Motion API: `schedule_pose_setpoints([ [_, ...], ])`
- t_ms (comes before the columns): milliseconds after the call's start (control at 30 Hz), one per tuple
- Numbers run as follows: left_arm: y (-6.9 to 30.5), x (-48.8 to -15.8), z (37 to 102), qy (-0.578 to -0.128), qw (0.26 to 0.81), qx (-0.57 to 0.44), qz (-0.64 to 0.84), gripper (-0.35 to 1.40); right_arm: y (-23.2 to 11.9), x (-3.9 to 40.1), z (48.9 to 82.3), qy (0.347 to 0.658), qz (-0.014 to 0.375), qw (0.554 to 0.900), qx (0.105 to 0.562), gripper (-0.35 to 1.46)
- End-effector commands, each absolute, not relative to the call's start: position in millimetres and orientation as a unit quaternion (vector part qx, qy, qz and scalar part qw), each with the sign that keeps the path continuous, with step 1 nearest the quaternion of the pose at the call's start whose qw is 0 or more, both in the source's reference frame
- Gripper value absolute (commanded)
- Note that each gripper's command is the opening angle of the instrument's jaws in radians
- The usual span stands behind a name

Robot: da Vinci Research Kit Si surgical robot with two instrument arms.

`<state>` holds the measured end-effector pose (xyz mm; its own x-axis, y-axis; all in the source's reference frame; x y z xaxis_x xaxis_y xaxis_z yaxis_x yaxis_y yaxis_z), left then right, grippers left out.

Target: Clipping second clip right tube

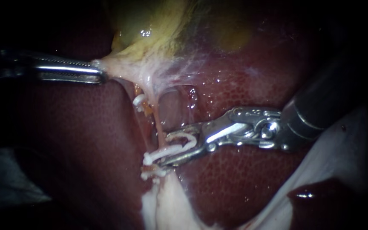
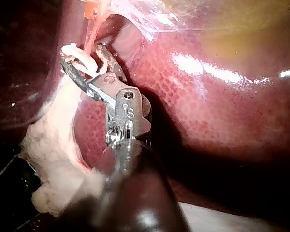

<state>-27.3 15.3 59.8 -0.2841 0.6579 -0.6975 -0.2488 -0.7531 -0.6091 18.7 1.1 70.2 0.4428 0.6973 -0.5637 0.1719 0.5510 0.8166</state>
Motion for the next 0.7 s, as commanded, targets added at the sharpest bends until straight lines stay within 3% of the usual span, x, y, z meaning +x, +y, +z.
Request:
schedule_pose_setpoints([
  [33,15.3,-27.3,59.8,-0.195,0.292,-0.522,0.777,-0.35,1.0,19.0,70.3,0.504,0.179,0.721,0.441,0.49],
  [333,15.3,-27.4,59.7,-0.195,0.292,-0.522,0.777,-0.35,0.8,20.4,70.4,0.543,0.210,0.650,0.488,0.49],
  [700,15.3,-27.5,59.7,-0.195,0.292,-0.522,0.777,-0.35,0.7,21.7,69.5,0.558,0.221,0.626,0.499,0.49],
])
